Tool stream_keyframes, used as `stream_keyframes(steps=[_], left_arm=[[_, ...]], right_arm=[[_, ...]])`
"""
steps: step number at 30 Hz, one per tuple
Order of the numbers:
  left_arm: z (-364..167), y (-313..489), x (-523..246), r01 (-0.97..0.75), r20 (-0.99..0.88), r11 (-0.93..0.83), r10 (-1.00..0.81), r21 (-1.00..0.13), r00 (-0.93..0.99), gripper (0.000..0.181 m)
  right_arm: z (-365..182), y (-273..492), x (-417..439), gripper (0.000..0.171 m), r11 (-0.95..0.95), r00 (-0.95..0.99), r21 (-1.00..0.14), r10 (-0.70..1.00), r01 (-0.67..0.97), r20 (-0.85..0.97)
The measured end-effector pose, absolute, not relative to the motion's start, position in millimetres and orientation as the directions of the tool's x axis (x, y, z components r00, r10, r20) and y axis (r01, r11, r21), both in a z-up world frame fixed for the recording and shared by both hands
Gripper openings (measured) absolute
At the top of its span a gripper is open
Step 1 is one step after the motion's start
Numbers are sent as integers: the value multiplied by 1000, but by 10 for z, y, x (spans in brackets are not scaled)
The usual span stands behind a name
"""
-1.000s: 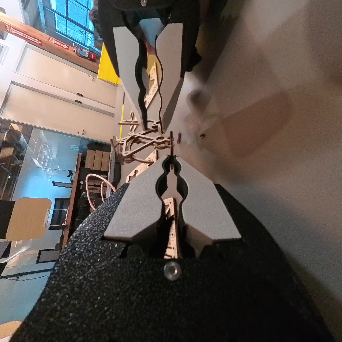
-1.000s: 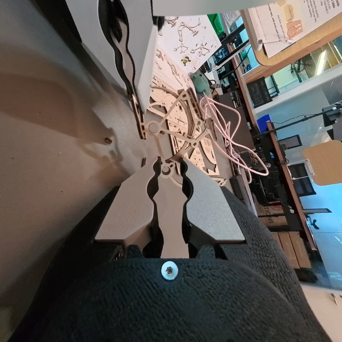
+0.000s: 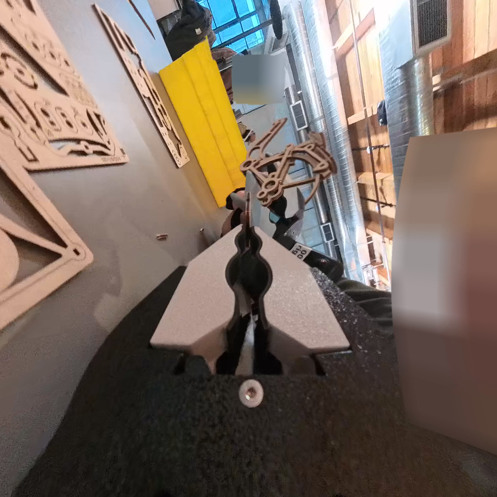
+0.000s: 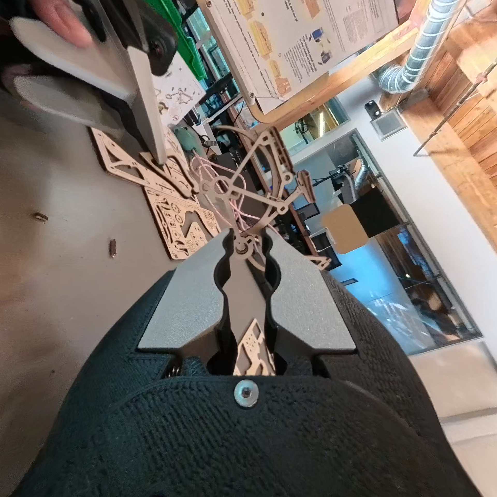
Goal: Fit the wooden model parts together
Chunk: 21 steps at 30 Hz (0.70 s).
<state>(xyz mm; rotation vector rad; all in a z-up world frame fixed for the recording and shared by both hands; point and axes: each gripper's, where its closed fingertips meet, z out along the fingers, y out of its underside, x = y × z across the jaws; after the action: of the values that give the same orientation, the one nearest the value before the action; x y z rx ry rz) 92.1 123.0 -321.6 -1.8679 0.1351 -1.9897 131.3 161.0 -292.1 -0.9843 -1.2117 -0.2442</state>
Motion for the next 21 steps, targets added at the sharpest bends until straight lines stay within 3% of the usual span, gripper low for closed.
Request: stream_keyframes(steps=[7, 21], left_arm=[[-3263, 1228, 936, 237, 963, -941, -261, -240, -61, 0], [-3320, 1251, 939, 238, 971, -946, -236, -219, -46, 3]], right_arm=[[-2937, 1646, 1364, 18, 601, 293, -348, 192, 719, 937], [-3022, 1557, 1164, 18, 626, 210, -260, 153, 735, 965]])
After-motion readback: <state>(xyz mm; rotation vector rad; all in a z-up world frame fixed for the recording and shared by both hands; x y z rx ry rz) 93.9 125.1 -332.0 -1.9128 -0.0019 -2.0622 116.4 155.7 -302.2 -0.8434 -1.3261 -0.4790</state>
